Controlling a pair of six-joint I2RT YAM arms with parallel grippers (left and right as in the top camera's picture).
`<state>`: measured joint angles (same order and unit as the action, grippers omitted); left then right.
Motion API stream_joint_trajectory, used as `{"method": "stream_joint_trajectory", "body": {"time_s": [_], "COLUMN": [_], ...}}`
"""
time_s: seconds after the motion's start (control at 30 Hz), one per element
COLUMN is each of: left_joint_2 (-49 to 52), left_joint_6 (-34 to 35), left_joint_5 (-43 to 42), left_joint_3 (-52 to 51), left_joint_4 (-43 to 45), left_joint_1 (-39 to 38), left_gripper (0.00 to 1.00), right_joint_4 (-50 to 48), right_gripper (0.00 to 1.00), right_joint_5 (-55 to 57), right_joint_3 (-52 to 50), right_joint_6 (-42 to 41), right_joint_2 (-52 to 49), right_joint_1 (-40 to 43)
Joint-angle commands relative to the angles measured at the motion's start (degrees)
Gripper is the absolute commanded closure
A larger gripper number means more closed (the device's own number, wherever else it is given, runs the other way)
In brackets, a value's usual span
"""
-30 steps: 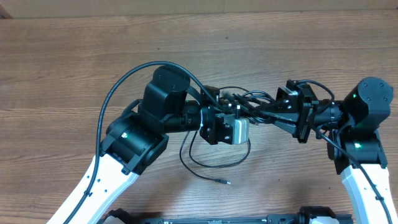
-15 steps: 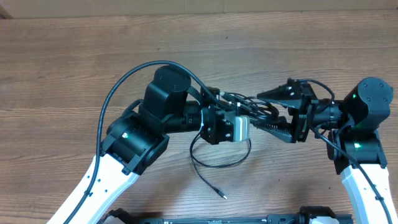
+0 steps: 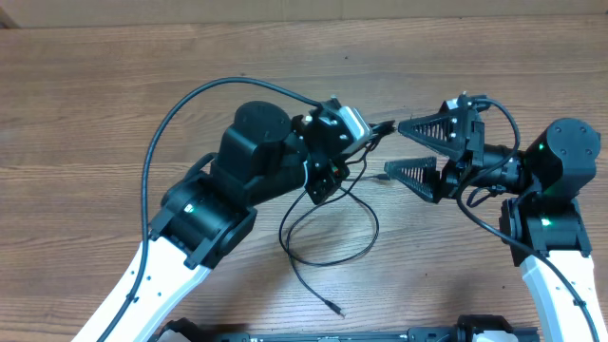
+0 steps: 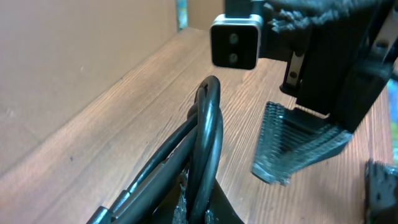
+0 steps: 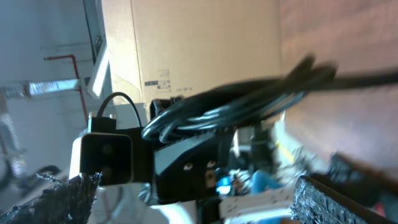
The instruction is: Untangle cables
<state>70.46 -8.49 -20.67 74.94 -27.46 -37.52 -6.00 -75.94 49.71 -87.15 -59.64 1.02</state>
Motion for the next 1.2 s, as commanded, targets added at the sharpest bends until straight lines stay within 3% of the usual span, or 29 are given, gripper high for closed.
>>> {"method": "stream_joint_trajectory", "body": {"time_s": [0.0,0.13,0.27,0.4,0.47,0.57,0.77,1.0,1.17], "left_joint_2": [-5.84,-10.43,-13.29,-14.34,-14.34,-14.21,-14.21,-12.33,-8.90], "left_joint_6": [8.52,12.50,19.87,24.44,27.02,29.79,32.02,34.91,34.86], "left_joint_5": [2.01,2.05,3.23,3.08,3.06,3.08,3.08,0.37,-6.67], "left_joint_3": [0.66,0.66,0.66,0.66,0.66,0.66,0.66,0.66,0.66], "left_joint_4": [-0.68,-3.45,-6.32,-8.72,-9.35,-9.33,-9.27,-9.27,-6.99], "left_joint_1": [0.11,0.11,0.11,0.11,0.11,0.11,0.11,-0.02,-0.02], "left_gripper": [0.96,0.96,0.96,0.96,0.96,0.96,0.96,0.96,0.96], "right_joint_4": [-0.17,-0.17,-0.13,-0.37,-0.31,0.20,3.85,3.23,2.78], "right_gripper": [0.00,0.21,0.20,0.20,0.12,0.14,0.20,0.44,0.46], "right_joint_5": [2.71,3.17,2.45,2.38,1.25,-1.25,-0.59,0.90,0.96], "right_joint_3": [0.92,0.92,0.92,0.94,0.92,0.92,0.92,0.92,0.92], "right_joint_6": [13.99,32.48,49.09,59.49,66.47,78.60,88.41,89.00,89.20], "right_joint_2": [0.24,0.24,0.26,0.26,0.26,0.26,0.13,-0.07,-0.13], "right_joint_1": [-0.31,-0.31,-0.46,-1.07,-1.95,-4.02,-5.90,-5.88,-5.88]}}
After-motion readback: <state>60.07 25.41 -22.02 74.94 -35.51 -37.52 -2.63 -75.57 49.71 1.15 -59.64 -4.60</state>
